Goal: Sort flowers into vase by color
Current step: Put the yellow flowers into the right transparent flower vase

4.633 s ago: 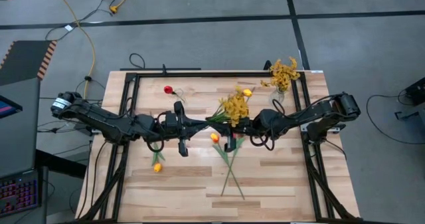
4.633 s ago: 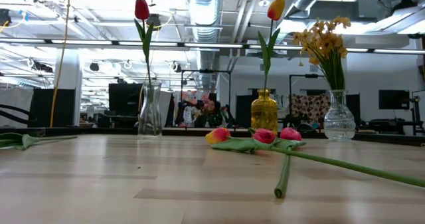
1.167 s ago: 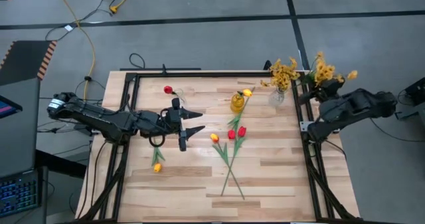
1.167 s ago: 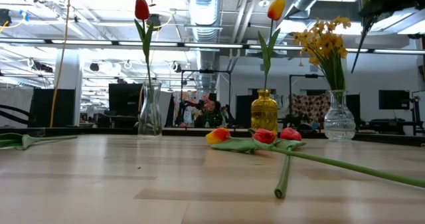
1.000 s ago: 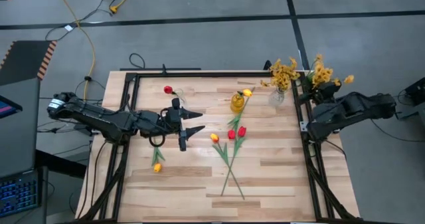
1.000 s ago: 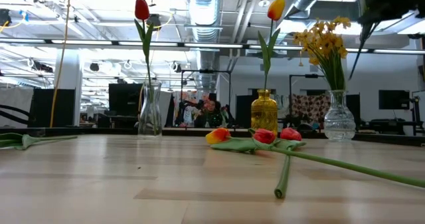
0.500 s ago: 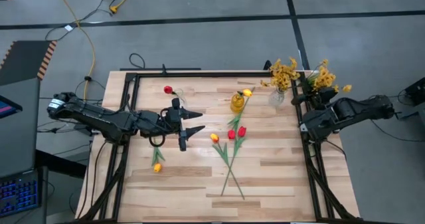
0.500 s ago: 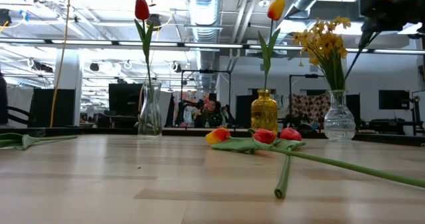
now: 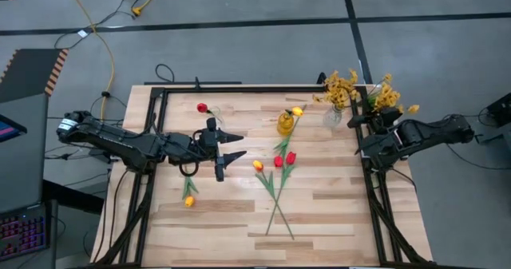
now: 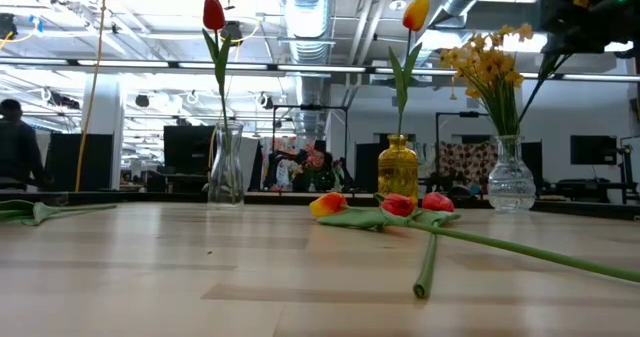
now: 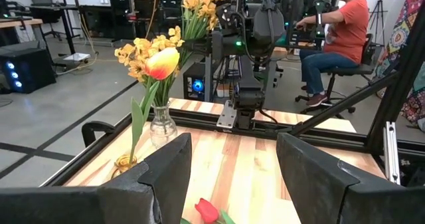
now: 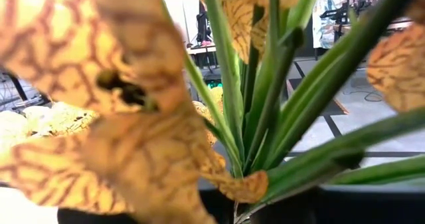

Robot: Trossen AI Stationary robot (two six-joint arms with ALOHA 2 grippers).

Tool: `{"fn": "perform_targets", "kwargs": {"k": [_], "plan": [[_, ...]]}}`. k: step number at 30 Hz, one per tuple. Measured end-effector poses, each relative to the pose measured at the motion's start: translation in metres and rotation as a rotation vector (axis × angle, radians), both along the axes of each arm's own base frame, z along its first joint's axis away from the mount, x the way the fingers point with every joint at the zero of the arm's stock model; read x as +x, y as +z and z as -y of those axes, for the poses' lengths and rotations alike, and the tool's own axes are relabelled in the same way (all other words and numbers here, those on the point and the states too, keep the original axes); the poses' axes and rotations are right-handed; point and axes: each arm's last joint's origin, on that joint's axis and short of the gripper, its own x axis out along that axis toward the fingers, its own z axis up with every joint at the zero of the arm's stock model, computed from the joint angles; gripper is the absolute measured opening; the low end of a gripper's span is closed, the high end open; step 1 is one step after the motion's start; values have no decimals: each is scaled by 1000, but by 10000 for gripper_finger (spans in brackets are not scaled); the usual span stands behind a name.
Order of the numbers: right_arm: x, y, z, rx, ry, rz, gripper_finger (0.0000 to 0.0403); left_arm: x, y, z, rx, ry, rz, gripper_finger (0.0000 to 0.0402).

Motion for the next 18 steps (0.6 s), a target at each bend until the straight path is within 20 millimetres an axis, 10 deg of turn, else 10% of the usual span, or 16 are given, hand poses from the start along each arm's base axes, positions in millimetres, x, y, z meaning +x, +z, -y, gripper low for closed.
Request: {"fn": "perform_targets", "kwargs": {"k": [18], "plan": [[15,-6,0,17,-21,-94,39,0,0,0,-4,0,1,208]]}}
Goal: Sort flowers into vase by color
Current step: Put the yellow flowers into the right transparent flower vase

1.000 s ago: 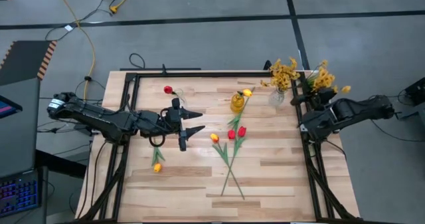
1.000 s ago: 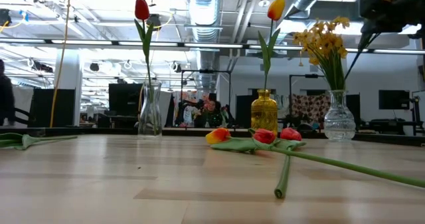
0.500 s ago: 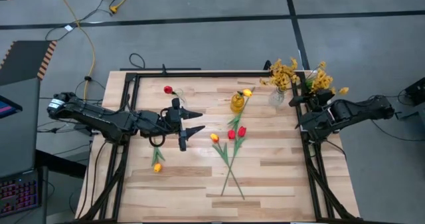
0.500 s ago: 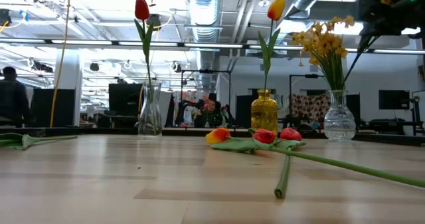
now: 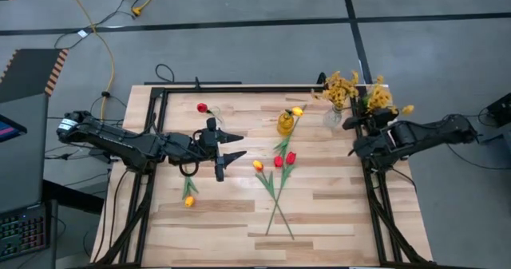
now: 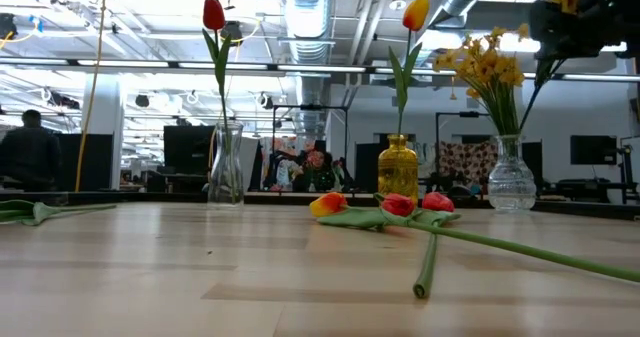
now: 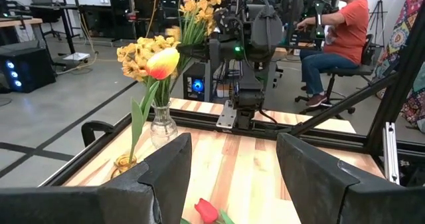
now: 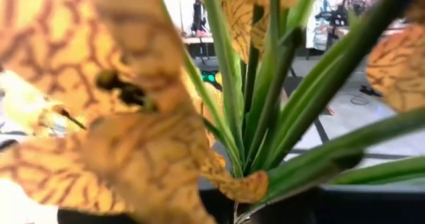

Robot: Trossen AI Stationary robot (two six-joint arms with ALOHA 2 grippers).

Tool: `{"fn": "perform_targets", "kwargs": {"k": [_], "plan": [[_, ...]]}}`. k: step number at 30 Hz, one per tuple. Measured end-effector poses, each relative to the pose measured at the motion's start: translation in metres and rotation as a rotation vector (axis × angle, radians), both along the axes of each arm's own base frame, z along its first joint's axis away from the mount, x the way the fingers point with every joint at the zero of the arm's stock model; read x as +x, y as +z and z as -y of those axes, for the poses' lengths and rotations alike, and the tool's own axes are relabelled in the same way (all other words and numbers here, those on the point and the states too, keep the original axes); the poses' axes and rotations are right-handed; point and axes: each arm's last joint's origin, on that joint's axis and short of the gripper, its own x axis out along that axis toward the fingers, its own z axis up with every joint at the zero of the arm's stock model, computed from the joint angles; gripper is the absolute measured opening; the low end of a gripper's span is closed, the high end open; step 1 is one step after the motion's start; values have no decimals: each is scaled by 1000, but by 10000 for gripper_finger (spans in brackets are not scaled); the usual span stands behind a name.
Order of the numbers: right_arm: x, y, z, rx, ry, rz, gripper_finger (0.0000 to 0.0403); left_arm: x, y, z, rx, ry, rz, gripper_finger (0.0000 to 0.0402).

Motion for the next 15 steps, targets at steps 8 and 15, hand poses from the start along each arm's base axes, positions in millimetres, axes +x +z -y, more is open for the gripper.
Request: {"fn": "perform_targets", "kwargs": {"k": [8,15], "plan": [[7,-4,5,53,-46,-46,39,0,0,0,0,0,0,208],[17,-7,8,70,-78,-60,41,0,0,0,0,0,0,208]]}}
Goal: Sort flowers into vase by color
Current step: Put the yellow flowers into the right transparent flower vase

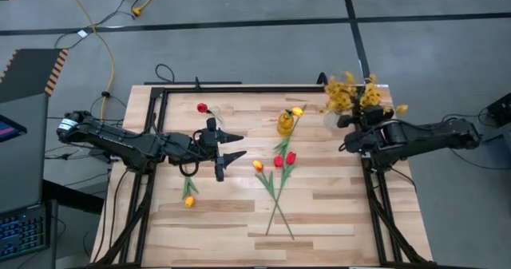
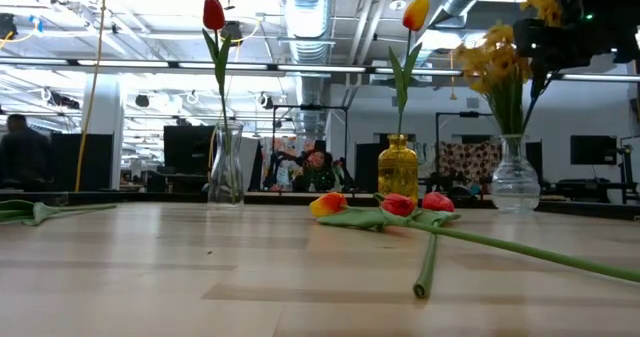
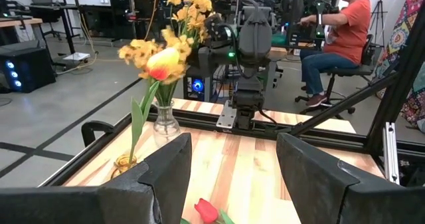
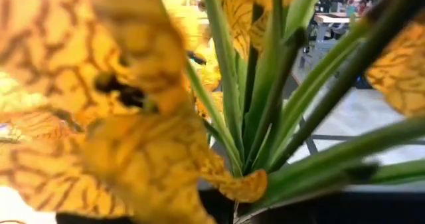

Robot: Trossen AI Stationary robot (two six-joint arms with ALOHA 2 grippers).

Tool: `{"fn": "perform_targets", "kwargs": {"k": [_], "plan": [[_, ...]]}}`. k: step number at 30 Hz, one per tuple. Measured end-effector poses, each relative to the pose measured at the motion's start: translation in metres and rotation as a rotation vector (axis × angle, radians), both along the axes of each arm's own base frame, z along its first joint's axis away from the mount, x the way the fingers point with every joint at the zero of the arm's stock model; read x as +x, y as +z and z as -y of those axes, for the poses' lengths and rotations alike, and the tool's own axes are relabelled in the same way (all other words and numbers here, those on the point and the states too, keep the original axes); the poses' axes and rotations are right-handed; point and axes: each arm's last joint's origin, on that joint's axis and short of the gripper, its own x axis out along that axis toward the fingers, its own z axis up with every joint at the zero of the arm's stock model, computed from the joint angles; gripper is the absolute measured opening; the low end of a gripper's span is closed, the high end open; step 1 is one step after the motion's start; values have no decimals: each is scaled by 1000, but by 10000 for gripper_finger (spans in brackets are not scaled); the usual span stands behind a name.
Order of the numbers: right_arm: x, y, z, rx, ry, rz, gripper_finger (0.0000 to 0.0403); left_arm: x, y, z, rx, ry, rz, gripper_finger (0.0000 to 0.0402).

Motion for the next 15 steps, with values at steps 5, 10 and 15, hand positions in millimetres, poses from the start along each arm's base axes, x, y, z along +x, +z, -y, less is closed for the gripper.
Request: {"fn": "perform_targets", "kwargs": {"k": [5,10,15], "plan": [[6,-3,2,13,-13,-19,44,0,0,0,0,0,0,208],[9,-5,5,31,-37,-42,46,0,0,0,0,0,0,208],[13,-6,8,32,-68,-37,47,0,0,0,0,0,0,208]]}}
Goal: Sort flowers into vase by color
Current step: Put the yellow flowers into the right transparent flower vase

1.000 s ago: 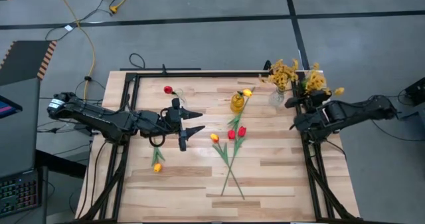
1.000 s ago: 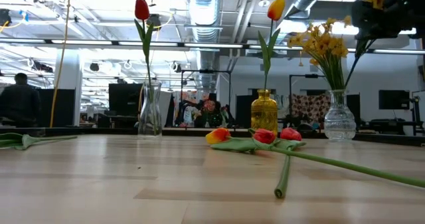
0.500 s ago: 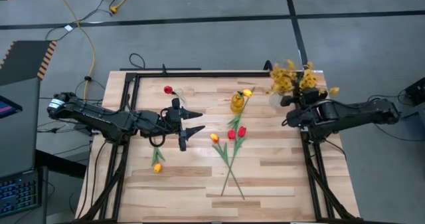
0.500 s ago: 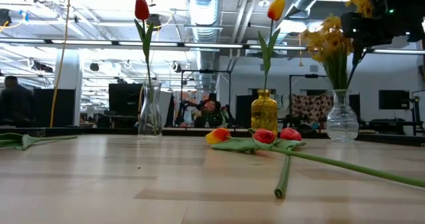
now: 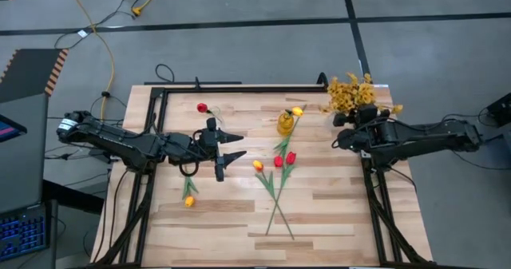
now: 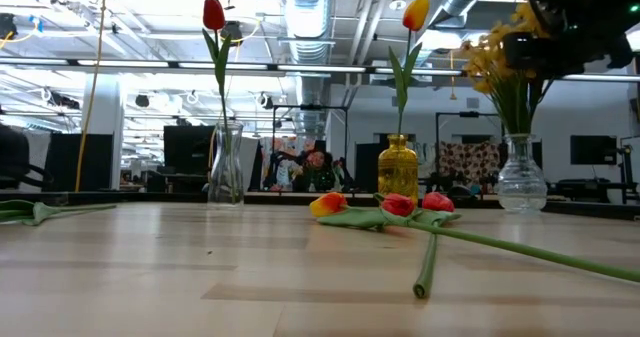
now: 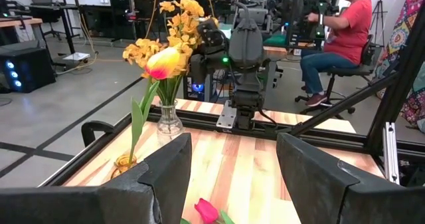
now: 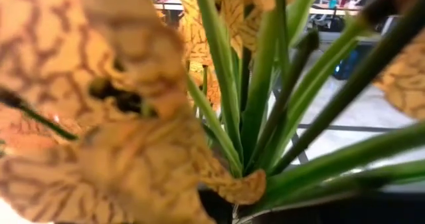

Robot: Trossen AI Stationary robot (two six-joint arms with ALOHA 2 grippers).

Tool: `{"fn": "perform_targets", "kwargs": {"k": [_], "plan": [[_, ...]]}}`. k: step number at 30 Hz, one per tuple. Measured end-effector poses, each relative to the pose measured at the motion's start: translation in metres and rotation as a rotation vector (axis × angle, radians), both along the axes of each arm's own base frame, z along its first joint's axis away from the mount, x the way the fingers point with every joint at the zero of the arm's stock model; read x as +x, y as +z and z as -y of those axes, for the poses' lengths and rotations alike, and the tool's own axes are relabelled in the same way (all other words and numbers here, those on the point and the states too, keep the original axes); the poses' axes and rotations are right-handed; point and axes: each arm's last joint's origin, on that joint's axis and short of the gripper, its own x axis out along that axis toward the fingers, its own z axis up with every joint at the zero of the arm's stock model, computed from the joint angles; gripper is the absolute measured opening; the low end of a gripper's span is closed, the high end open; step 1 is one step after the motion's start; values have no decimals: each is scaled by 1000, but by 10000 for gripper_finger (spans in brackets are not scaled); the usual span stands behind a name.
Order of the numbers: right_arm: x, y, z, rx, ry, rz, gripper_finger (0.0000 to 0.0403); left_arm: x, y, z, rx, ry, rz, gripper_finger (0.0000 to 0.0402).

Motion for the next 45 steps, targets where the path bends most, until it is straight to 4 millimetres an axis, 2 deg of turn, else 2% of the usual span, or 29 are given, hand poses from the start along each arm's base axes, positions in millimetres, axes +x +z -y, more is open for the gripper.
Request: {"fn": "perform_targets", "kwargs": {"k": [9,18,23,28,45], "plan": [[0,-2,6,75,-16,5,59,0,0,0,0,0,0,208],[1,-2,8,103,-4,-28,143,0,0,0,0,0,0,208],[2,8,7,141,29,-28,187,0,0,0,0,0,-1,208],[5,18,9,239,104,-61,214,0,0,0,1,0,-1,208],[0,36,17,428,142,-17,224,0,0,0,2,-10,-2,208]]}}
